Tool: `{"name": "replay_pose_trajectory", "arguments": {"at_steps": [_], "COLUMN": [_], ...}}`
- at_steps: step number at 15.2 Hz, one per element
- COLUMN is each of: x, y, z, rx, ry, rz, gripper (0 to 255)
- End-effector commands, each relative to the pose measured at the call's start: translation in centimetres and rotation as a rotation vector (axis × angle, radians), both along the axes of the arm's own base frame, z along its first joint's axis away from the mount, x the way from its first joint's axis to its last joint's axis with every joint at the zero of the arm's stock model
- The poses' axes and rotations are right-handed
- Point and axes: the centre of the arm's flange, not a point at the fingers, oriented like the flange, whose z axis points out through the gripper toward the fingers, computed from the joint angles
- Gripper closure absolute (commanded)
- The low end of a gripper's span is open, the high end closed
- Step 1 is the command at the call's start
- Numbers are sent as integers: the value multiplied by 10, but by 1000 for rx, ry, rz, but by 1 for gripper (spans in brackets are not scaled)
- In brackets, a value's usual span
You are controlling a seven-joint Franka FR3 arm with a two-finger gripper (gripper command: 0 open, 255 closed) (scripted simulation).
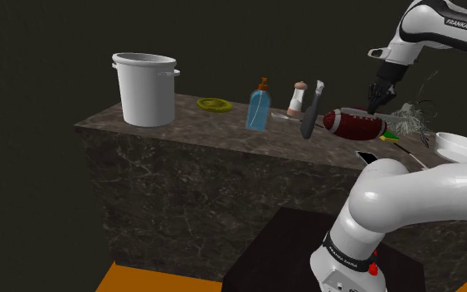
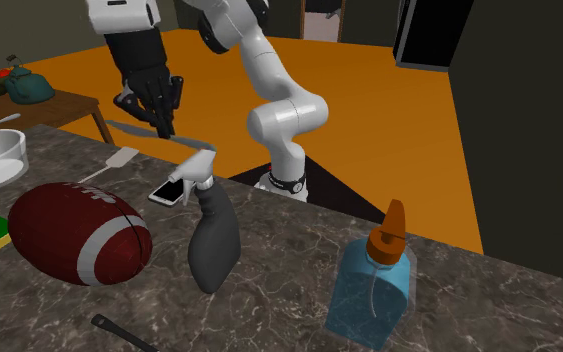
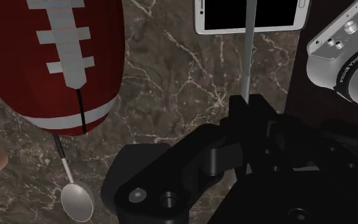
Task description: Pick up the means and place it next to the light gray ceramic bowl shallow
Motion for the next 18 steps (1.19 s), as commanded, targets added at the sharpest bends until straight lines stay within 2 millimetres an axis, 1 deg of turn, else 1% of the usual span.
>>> {"name": "replay_pose_trajectory", "arguments": {"at_steps": [1, 18], "x": [-19, -181], "y": [-16, -171], "z": [-2, -2], "rx": [0, 0], "ry": [1, 1], "rz": [1, 1], "gripper": [255, 255]}}
